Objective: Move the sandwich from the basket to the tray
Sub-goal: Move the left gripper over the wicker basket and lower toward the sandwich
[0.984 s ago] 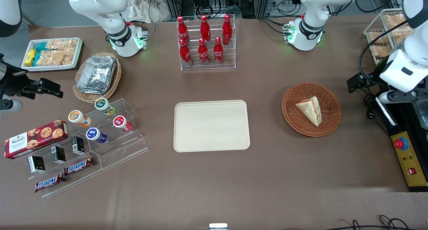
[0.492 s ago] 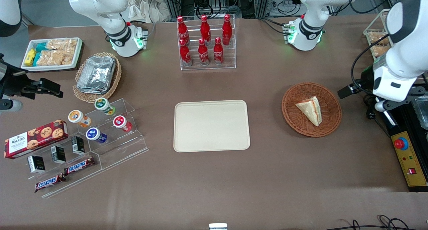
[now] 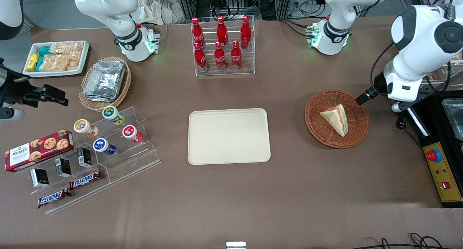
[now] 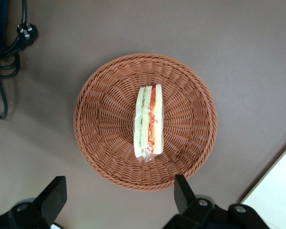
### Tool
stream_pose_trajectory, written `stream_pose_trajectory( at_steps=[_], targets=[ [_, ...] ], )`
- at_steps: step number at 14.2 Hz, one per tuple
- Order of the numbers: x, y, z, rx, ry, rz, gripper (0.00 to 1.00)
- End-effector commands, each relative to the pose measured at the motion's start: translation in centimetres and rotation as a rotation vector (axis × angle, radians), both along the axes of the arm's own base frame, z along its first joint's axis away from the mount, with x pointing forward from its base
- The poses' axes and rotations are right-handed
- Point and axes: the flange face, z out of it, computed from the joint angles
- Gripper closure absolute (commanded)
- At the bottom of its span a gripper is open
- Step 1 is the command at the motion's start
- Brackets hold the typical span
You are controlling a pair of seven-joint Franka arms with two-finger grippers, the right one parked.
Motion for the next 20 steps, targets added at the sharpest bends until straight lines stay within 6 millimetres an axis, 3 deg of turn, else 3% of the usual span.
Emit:
stream_pose_trajectory(
  at_steps=[1, 13, 15, 20],
  targets=[
    [-1.0, 0.2, -1.9, -0.002, -0.038, 0.097, 0.00],
    [-2.0, -0.5, -10.2, -0.001, -0.055, 0.291, 0.00],
    [-2.1, -2.1, -11.4, 0.002, -0.052, 0.283, 0.00],
    [-2.8, -2.8, -14.8, -0.006, -0.081, 0.297, 0.00]
  ],
)
